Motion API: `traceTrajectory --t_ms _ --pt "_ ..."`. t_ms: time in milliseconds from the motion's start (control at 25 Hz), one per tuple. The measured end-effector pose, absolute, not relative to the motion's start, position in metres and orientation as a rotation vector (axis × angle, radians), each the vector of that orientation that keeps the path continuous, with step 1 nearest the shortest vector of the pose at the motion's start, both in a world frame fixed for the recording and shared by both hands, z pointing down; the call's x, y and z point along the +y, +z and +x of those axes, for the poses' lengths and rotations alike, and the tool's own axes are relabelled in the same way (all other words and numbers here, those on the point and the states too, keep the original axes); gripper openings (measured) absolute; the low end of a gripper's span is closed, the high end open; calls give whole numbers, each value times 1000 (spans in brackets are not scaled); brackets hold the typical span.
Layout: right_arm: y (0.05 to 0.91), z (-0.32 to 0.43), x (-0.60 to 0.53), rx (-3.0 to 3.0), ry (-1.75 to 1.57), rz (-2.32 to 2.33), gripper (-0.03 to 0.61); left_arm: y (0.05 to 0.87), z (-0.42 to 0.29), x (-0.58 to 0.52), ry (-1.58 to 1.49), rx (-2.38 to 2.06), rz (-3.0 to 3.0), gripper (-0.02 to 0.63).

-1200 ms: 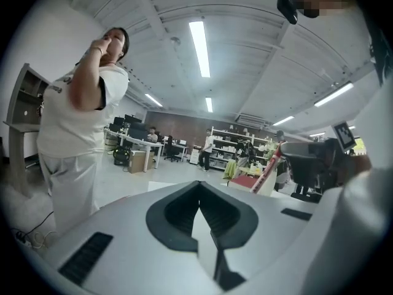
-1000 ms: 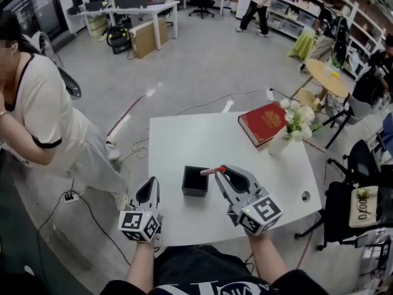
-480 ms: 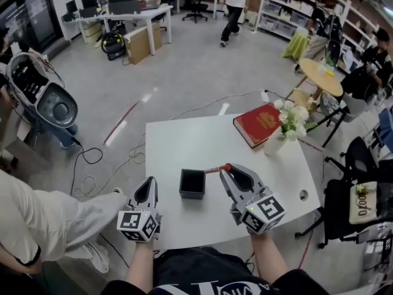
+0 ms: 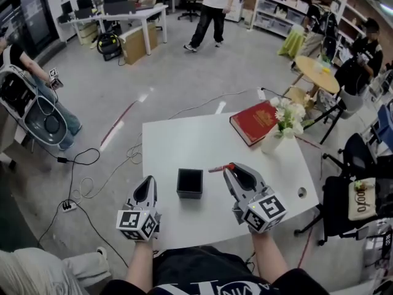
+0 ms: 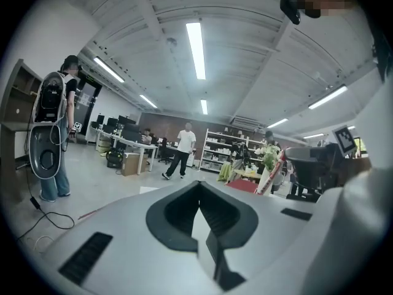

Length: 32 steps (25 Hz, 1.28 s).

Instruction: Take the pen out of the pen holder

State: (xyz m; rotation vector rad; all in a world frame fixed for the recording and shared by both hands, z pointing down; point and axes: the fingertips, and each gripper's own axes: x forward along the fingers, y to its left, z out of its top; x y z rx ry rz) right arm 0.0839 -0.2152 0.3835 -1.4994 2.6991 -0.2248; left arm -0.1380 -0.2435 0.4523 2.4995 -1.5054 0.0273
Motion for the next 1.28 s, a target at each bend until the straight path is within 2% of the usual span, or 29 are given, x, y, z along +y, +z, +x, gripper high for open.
traceTrajectory --t_ms 1280 --pt "453 77 -198 2820 -357 -1600 72 461 -168 -222 48 -1573 2436 -1"
